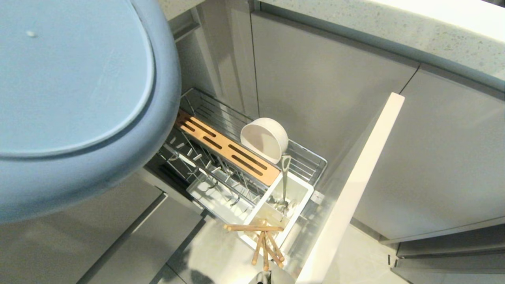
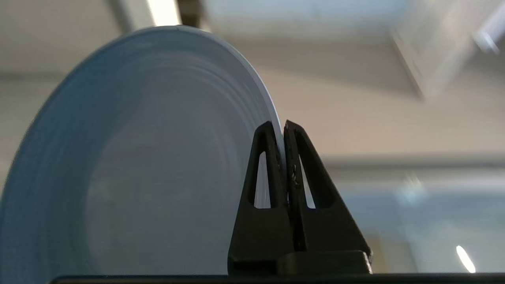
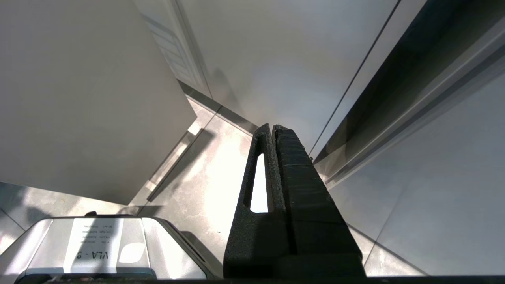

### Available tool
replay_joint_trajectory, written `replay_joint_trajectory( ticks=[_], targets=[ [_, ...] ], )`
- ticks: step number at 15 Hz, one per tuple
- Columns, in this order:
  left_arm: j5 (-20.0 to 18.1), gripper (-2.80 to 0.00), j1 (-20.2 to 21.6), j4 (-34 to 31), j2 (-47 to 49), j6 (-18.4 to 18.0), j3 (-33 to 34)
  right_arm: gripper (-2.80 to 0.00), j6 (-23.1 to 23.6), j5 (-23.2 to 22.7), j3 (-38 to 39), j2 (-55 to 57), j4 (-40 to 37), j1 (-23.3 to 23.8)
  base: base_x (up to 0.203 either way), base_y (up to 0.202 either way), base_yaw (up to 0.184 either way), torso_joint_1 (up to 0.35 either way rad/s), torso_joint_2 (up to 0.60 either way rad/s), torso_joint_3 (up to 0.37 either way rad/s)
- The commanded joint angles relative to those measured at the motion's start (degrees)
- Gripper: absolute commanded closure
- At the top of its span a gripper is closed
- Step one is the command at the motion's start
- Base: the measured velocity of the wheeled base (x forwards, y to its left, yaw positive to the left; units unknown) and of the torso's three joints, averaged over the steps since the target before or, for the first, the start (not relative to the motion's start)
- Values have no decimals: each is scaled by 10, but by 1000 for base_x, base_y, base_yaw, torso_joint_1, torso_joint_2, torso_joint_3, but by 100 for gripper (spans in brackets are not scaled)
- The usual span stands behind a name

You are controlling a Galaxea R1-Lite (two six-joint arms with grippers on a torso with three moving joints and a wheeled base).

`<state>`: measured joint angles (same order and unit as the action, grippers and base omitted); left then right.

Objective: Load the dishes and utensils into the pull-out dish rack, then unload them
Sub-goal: Pick up the plate and place it in the cupboard

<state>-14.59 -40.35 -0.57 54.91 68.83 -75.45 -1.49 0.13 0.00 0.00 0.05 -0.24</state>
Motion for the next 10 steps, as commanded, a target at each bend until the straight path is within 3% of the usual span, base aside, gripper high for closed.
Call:
replay_joint_trajectory(
  ticks=[1,3,5,7,10],
  targets=[
    [41,0,-1,0,43,6,-10,0,0,0,1,0,0,0,0,0,0,0,0,0],
    [92,0,-16,-1,82,7,-31,0,0,0,1,0,0,0,0,0,0,0,0,0],
    [190,0,-66,-6,115,7,-59,0,0,0,1,0,0,0,0,0,0,0,0,0],
    [327,0,-150,-7,159,4,-78,0,0,0,1,0,0,0,0,0,0,0,0,0],
    [431,0,-189,-5,226,4,-100,0,0,0,1,0,0,0,0,0,0,0,0,0]
  ],
)
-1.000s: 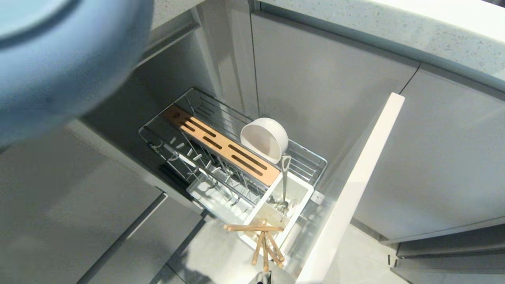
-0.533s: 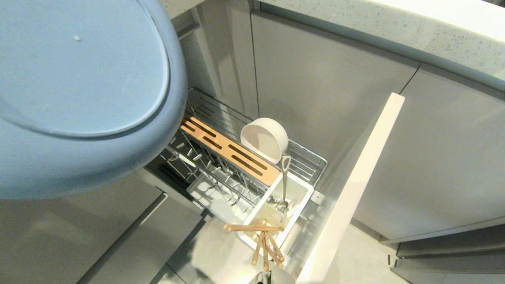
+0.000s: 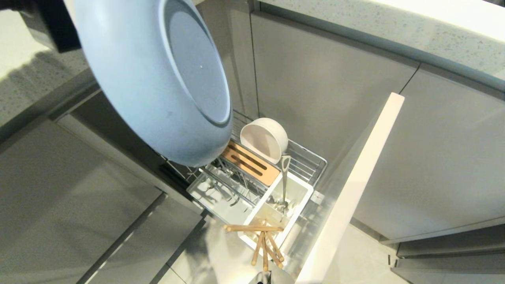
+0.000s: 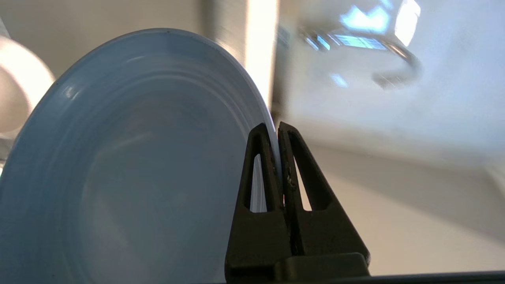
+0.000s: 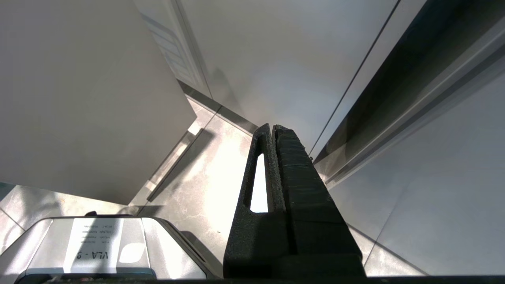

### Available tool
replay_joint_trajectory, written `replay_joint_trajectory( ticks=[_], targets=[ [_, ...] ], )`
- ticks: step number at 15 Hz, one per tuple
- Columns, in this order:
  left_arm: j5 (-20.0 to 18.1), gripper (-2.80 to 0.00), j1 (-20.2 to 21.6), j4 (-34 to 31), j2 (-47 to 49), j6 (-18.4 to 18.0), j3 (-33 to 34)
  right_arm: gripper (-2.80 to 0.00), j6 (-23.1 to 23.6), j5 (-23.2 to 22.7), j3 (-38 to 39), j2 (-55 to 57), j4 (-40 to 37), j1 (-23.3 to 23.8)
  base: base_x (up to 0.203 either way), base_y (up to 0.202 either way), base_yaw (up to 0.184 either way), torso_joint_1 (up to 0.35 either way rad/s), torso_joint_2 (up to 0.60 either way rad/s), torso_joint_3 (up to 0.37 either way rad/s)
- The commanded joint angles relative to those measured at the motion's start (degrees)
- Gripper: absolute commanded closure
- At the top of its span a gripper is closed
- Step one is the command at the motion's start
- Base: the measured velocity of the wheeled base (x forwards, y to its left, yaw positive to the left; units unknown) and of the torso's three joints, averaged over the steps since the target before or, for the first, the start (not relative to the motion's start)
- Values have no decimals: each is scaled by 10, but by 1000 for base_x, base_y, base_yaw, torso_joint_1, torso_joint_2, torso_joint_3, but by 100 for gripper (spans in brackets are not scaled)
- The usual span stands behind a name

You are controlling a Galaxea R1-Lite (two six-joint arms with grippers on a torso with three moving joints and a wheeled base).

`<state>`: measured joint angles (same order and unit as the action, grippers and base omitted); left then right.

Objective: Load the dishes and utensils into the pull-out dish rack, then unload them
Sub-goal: Pick up the plate and place it in the cupboard

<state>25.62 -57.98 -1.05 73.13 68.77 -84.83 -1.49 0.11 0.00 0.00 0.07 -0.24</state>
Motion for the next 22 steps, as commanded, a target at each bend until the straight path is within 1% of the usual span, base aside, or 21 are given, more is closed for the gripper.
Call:
replay_joint_trajectory(
  ticks=[1,2,3,4,6,7,8,10,12,13,16,19,20,22],
  targets=[
    [51,0,-14,2,62,3,-10,0,0,0,1,0,0,0,0,0,0,0,0,0],
    [75,0,-17,2,82,2,-20,0,0,0,0,0,0,0,0,0,0,0,0,0],
    [109,0,-23,1,105,2,-31,0,0,0,0,0,0,0,0,0,0,0,0,0],
    [157,0,-33,1,128,2,-39,0,0,1,0,0,0,0,0,0,0,0,0,0],
    [240,0,-48,1,163,6,-50,0,0,0,1,0,0,0,0,0,0,0,0,0],
    [268,0,-53,1,178,6,-63,0,0,1,1,0,0,0,0,0,0,0,0,0],
    [288,0,-57,-1,192,6,-72,0,0,1,1,0,0,0,0,0,0,0,0,0],
    [324,0,-59,-3,216,2,-77,0,0,0,1,0,0,0,0,0,0,0,0,0],
    [373,0,-71,-4,227,1,-81,0,0,1,1,0,-1,0,0,0,0,0,0,0],
    [383,0,-71,-3,229,1,-81,0,0,0,1,0,0,0,0,0,0,0,0,0],
    [384,0,-67,0,224,2,-80,0,0,0,0,0,0,0,0,0,0,0,0,0],
    [381,0,-39,6,220,6,-79,0,0,0,1,0,0,0,0,0,0,0,0,0],
    [380,0,-25,17,220,6,-76,0,0,0,1,0,0,0,0,0,0,0,0,0],
    [380,0,-16,43,221,6,-63,0,0,0,1,0,0,0,0,0,0,0,0,0]
  ],
)
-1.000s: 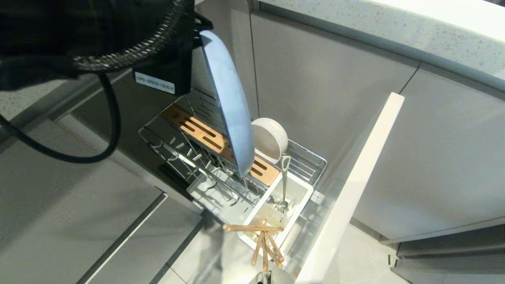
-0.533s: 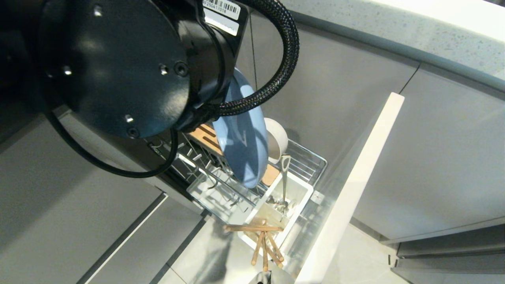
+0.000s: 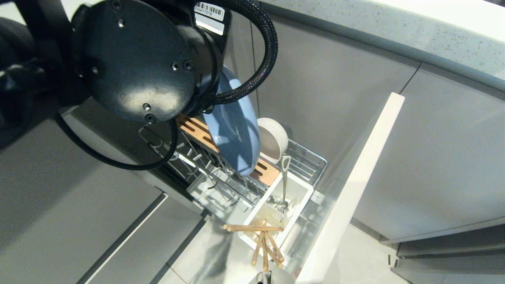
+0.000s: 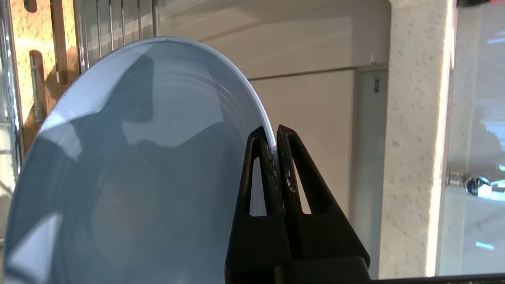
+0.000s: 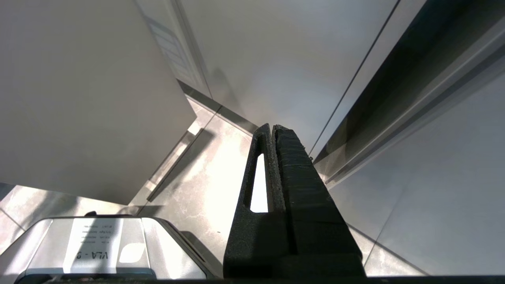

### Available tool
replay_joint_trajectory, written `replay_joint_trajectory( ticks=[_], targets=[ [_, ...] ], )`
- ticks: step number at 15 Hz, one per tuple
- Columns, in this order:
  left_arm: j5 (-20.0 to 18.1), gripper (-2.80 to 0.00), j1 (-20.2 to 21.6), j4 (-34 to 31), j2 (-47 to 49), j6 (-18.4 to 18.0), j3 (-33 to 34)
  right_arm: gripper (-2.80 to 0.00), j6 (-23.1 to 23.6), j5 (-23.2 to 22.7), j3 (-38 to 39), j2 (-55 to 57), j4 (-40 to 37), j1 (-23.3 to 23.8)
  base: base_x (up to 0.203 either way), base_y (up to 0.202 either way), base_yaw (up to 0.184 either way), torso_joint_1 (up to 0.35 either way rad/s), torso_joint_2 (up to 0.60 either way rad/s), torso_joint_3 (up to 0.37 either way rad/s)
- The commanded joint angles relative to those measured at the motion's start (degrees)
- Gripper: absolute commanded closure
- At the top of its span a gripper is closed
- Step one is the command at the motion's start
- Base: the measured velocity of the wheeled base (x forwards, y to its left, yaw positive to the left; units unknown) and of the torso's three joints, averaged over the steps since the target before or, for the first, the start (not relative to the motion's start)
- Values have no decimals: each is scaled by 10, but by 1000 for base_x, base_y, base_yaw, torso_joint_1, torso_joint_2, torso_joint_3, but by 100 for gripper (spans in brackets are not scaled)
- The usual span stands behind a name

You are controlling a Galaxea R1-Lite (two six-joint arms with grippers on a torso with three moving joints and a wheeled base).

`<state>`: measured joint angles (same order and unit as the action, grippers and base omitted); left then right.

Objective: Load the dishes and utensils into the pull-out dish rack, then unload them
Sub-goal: Pick up the plate and place it in the cupboard

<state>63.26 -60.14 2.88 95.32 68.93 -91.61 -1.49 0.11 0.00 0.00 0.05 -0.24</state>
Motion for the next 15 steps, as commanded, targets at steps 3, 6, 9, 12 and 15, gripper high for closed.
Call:
replay_joint_trajectory(
  ticks=[3,6,9,12,15],
  targets=[
    [4,0,7,32,0,6,32,0,0,1,1,0,0,0,0,0,0,0,0,0],
    [9,0,9,80,0,2,69,0,0,0,1,0,0,0,0,0,0,0,0,0],
    [37,0,-13,87,0,2,77,0,0,0,1,0,0,0,0,0,0,0,0,0],
    [52,0,-38,88,0,1,75,0,0,1,1,0,0,0,0,0,0,0,0,0],
    [67,0,-43,89,-3,-6,71,0,0,0,1,0,0,0,0,0,0,0,0,0]
  ],
)
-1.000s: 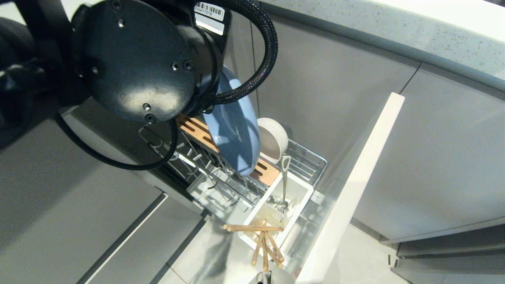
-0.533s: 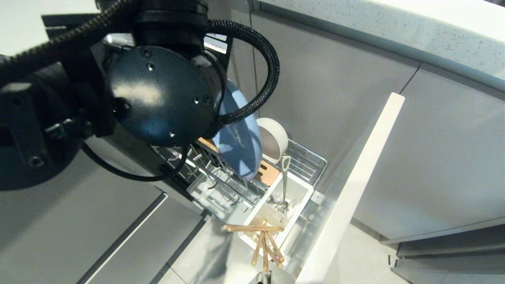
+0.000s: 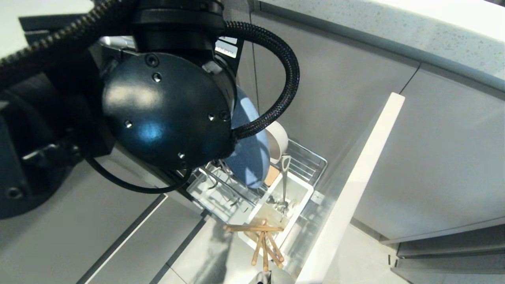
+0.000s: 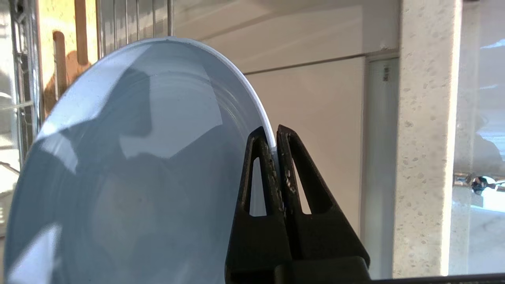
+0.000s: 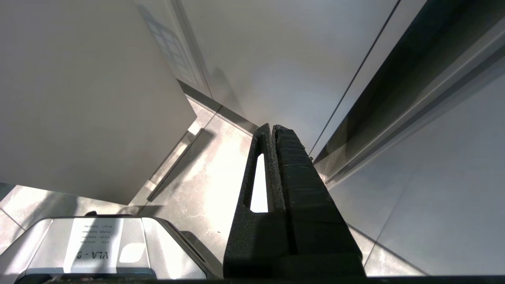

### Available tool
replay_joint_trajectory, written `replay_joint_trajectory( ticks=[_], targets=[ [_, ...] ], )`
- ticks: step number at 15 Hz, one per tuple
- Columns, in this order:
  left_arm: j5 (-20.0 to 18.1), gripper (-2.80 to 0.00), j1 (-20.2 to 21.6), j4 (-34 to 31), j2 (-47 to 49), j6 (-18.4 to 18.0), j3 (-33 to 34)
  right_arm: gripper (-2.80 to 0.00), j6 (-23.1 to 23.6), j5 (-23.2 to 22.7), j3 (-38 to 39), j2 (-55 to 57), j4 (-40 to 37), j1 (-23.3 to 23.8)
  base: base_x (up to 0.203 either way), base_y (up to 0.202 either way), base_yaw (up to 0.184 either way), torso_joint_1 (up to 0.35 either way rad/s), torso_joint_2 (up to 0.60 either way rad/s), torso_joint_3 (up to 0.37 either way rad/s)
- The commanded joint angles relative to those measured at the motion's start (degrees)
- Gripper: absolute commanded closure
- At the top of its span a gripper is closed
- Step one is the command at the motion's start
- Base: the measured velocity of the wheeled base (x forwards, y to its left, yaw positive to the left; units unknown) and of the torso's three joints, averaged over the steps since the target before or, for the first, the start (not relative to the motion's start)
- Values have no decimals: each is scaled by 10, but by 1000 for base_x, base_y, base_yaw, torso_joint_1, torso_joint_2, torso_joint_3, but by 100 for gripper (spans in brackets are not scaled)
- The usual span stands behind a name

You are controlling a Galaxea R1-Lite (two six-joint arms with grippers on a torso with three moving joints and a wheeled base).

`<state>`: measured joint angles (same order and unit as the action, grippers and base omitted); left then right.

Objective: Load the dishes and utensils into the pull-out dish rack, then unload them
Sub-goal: Pick up the plate and place it in the cupboard

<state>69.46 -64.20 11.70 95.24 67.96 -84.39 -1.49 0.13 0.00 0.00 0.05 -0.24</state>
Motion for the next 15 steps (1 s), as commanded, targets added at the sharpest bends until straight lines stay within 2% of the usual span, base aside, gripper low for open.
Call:
replay_joint_trajectory(
  ticks=[1,3,5,7,15],
  targets=[
    [10,0,-2,1,-5,3,-2,0,0,0,1,0,0,0,0,0,0,0,0,0],
    [37,0,-2,0,-14,-11,-3,0,0,0,1,0,0,0,0,0,0,0,0,0],
    [41,0,-3,38,-22,-56,-8,0,0,0,1,0,0,0,0,0,0,0,0,0],
    [44,0,-1,62,-29,-78,1,0,0,0,1,0,0,0,0,0,0,0,0,0],
    [67,0,1,57,-53,-80,46,0,0,0,1,0,0,0,0,0,0,0,0,0]
  ],
)
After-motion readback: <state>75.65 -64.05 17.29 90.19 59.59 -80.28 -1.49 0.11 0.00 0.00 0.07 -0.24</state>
